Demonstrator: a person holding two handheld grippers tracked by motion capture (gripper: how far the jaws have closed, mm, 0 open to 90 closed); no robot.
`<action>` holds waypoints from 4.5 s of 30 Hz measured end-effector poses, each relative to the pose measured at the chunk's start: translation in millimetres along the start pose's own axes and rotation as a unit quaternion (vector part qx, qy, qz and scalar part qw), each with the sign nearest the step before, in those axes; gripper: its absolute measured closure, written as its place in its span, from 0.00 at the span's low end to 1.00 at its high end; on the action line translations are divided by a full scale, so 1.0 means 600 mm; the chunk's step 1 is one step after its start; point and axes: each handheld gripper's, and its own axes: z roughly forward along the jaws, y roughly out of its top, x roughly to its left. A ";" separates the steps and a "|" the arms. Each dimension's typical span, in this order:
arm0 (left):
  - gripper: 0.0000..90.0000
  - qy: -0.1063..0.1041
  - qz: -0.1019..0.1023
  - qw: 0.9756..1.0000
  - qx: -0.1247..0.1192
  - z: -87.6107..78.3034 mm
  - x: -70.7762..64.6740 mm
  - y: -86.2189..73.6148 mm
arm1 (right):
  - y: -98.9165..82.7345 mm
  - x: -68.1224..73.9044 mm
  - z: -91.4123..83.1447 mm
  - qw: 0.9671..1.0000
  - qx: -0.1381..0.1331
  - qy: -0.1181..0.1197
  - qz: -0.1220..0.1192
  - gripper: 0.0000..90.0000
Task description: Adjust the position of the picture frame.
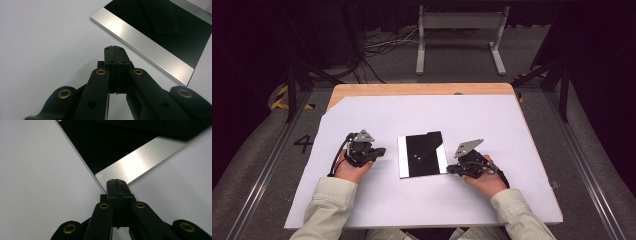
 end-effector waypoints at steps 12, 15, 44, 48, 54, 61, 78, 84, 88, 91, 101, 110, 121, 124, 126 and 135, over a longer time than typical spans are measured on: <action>1.00 0.040 -0.024 0.999 0.010 0.017 0.010 0.003 | 0.004 0.011 -0.004 1.000 -0.014 -0.021 -0.014 1.00; 1.00 0.034 -0.038 0.999 0.008 0.029 0.019 0.017 | -0.004 0.009 -0.033 0.999 -0.033 -0.038 -0.003 1.00; 1.00 0.037 0.017 0.998 0.043 0.144 -0.003 0.117 | -0.093 -0.003 -0.127 0.991 -0.048 -0.100 0.075 1.00; 1.00 0.022 0.043 0.998 0.039 0.164 -0.025 0.133 | -0.098 -0.003 -0.133 0.990 -0.050 -0.103 0.079 1.00; 1.00 -0.019 0.061 0.998 0.029 0.189 -0.060 0.147 | -0.099 -0.001 -0.128 0.991 -0.045 -0.095 0.078 1.00; 1.00 -0.032 0.046 0.998 0.000 0.151 -0.048 0.137 | -0.082 0.010 -0.098 0.997 -0.020 -0.058 0.040 1.00; 1.00 0.010 -0.001 1.000 -0.025 0.028 0.006 0.075 | -0.026 0.047 -0.019 0.995 -0.014 0.074 -0.071 1.00; 1.00 0.024 -0.022 0.999 -0.026 -0.002 0.021 0.038 | 0.017 0.069 -0.005 0.991 0.020 0.053 -0.123 1.00; 1.00 0.030 -0.030 0.999 -0.025 -0.019 0.028 0.019 | 0.008 0.034 -0.052 0.991 0.001 0.051 -0.123 1.00; 1.00 0.033 -0.038 0.998 -0.026 -0.025 0.034 0.010 | -0.006 0.028 -0.060 0.989 0.018 0.060 -0.134 1.00; 1.00 0.030 -0.043 0.998 -0.027 -0.030 0.033 0.004 | -0.009 0.054 -0.024 0.974 0.043 0.098 -0.198 1.00; 1.00 0.017 -0.058 0.998 -0.031 -0.023 0.044 0.004 | -0.042 0.026 -0.044 0.982 0.050 0.078 -0.166 1.00; 1.00 0.020 -0.056 0.998 -0.029 -0.020 0.036 0.009 | -0.006 0.048 -0.002 0.984 0.015 0.039 -0.172 1.00; 1.00 0.019 -0.055 0.998 -0.027 -0.018 0.038 0.007 | 0.013 0.051 0.019 0.988 0.004 0.018 -0.152 1.00; 1.00 0.018 -0.057 0.998 -0.027 -0.018 0.037 0.006 | 0.028 0.058 0.030 0.988 0.009 -0.007 -0.154 1.00; 1.00 0.010 -0.046 0.999 -0.020 -0.007 0.031 0.006 | 0.050 -0.006 0.009 0.996 -0.045 -0.047 -0.058 1.00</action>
